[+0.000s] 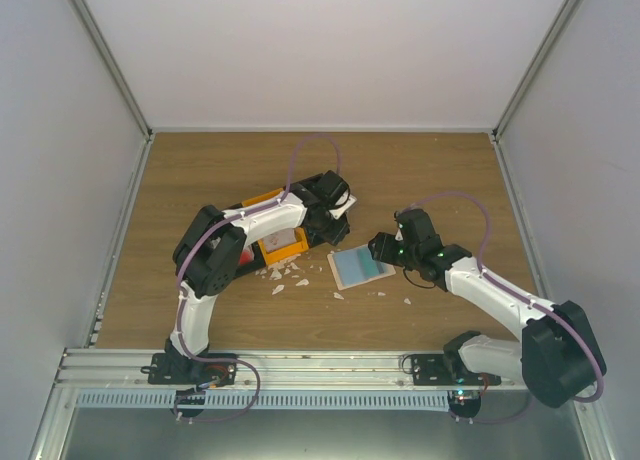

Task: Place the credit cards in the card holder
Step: Pick up the credit card from the storage box.

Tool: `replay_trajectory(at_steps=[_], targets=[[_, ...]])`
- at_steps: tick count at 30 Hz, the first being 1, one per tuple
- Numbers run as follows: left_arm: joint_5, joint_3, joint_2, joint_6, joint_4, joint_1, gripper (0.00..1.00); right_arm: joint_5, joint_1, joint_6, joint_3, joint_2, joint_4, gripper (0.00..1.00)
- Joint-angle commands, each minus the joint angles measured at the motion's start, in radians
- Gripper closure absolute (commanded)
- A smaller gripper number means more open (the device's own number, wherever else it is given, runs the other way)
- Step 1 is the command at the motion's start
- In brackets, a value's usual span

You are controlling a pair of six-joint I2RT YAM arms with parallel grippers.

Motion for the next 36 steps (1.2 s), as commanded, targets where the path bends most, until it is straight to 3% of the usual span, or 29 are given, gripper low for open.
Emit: replay_trajectory(at_steps=[1,13,36], targets=[[0.009,0.015,0.008,-0.004,-0.006,-0.005,0.45,0.014,-0.007,0.008,-0.011,-0.004,0.014,0.43],[0.014,0.002,-0.021,-0.014,-0.004,-0.006,0.54,0.015,-0.006,0.012,-0.018,-0.015,0.01,0.43],[0.045,-0.044,-0.08,-0.017,0.009,-0.009,0.61,0.011,-0.007,0.016,-0.02,-0.005,0.013,0.43]])
